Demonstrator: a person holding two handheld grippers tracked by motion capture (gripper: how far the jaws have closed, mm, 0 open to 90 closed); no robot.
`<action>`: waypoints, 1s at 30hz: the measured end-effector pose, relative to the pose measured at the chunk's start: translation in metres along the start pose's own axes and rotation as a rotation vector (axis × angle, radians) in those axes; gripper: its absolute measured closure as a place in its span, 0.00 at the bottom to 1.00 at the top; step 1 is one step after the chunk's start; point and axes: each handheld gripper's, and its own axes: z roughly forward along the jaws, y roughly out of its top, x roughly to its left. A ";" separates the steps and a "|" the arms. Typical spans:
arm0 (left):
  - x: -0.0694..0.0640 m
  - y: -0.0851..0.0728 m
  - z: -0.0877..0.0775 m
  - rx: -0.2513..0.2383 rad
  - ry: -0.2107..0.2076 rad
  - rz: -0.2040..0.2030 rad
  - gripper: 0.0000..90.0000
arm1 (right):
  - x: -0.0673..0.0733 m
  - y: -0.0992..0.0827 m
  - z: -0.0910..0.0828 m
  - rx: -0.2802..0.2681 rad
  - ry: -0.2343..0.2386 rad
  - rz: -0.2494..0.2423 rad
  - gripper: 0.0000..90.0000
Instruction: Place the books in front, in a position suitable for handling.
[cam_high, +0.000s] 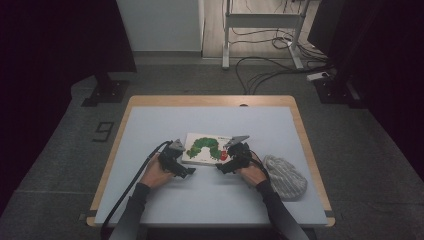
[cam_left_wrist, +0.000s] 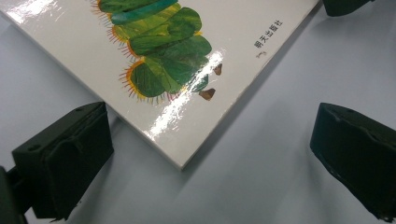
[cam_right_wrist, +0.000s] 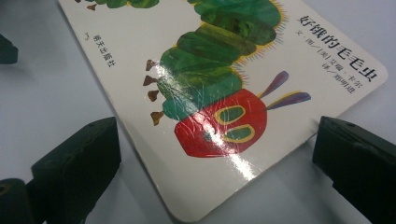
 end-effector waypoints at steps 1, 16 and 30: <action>-0.004 -0.002 -0.002 0.005 0.000 0.004 0.00 | 0.001 -0.001 -0.001 0.002 0.003 0.000 0.01; -0.033 -0.021 -0.014 -0.001 -0.005 0.014 0.00 | 0.023 -0.012 -0.014 0.021 0.033 -0.016 0.01; -0.070 -0.040 -0.027 0.010 -0.007 0.013 0.00 | 0.053 -0.031 -0.030 0.026 0.045 -0.060 0.00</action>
